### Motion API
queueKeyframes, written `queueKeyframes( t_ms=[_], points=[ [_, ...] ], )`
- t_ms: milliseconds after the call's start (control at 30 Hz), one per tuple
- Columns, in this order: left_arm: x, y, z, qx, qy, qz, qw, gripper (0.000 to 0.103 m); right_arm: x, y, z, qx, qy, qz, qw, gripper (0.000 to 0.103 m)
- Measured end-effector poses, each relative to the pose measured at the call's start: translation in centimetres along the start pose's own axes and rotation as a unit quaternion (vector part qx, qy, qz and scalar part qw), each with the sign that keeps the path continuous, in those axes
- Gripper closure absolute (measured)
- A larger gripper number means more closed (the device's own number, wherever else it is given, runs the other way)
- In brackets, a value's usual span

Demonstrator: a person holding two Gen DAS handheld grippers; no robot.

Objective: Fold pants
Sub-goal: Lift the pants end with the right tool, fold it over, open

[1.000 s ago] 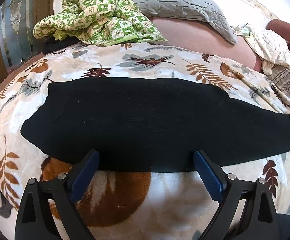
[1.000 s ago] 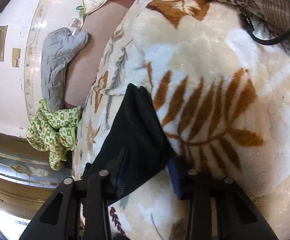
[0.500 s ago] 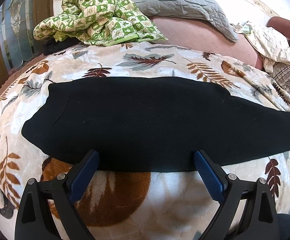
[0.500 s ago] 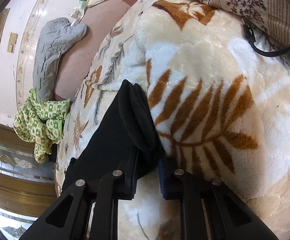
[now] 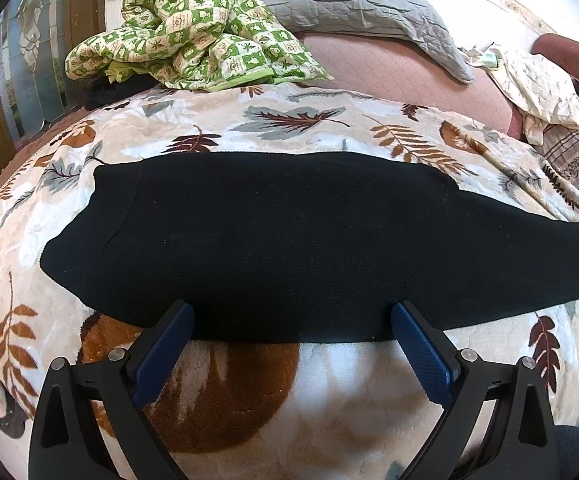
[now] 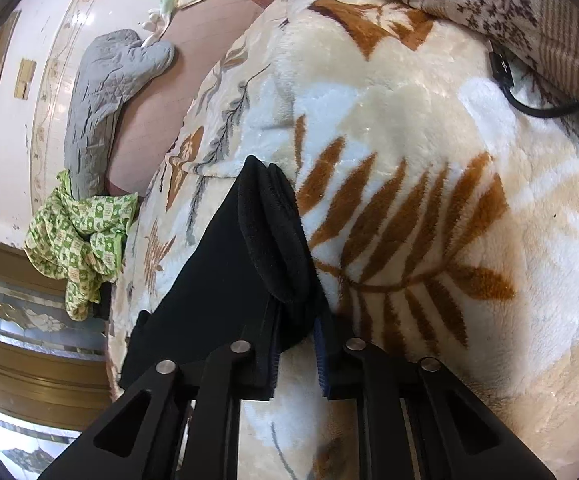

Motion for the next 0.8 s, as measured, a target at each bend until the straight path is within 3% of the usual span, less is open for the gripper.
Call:
queueKeyframes(
  t_ms=[167,300,433,633,800],
  points=[
    [0.2,0.5,-0.1,0.0,-0.001,0.013,0.9999,0.003,0.5,0.2,-0.3,-0.001,-0.01,0.017,1.0,0.095],
    [1.1,0.7,-0.9,0.02,0.012,0.03,0.9993,0.008,1.7,0.2,-2.5,0.052,-0.027,0.04,0.997,0.095],
    [2.2,0.7,-2.0,0.045,0.001,0.058,0.9973,0.016,2.0,0.7,-5.3,0.108,-0.052,0.047,0.992,0.095],
    [2.8,1.2,-3.4,0.083,-0.022,0.085,0.9927,0.016,0.5,2.9,-11.3,0.203,-0.096,0.036,0.974,0.095],
    [0.9,2.1,-3.7,0.101,-0.025,0.05,0.9933,0.014,-1.8,5.5,-16.1,0.265,-0.119,0.015,0.957,0.095]
  ],
)
Point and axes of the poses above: each gripper's, at about its wrist camera, not at the fingertips, and x roughly against the way its jaws point, z to its right, y to its underside, the point moved 2 cm from there along -x, roughly the way its jaws point, and after that the axes turned 6 degrees about x, right-handed, at the moved point
